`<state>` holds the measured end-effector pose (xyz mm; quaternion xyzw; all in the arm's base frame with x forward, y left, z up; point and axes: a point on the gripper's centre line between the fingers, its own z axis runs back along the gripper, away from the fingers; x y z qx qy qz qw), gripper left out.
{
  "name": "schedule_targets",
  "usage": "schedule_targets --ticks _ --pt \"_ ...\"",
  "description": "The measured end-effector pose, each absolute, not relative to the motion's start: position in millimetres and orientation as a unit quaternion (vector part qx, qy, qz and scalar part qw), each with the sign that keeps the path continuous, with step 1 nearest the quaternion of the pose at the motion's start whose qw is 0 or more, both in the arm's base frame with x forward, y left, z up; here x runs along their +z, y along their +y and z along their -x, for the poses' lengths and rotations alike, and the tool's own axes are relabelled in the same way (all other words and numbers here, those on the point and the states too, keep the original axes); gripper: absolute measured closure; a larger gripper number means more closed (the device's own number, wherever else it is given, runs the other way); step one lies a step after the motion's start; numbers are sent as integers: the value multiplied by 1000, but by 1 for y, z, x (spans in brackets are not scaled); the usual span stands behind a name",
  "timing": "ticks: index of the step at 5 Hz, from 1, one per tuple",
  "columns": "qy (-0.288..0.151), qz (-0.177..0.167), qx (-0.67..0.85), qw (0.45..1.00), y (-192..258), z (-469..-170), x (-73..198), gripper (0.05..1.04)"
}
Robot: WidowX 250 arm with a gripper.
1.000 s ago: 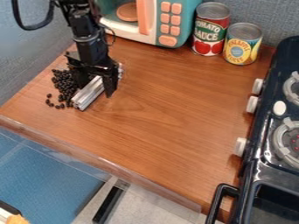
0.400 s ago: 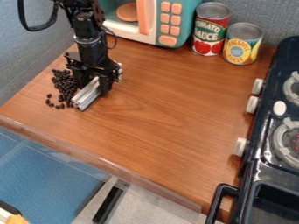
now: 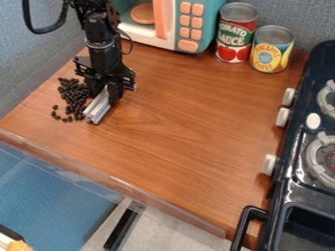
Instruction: Sweep into pile
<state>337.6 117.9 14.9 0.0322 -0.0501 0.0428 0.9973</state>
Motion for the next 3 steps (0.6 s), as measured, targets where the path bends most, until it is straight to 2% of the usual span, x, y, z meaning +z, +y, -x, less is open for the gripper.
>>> schedule_targets --ticks 1,2,3 --pt "-46 -17 42 998 113 -337 15 651" --pt "-57 25 58 996 100 -340 38 652" --pt "-98 61 57 992 90 -352 77 658"
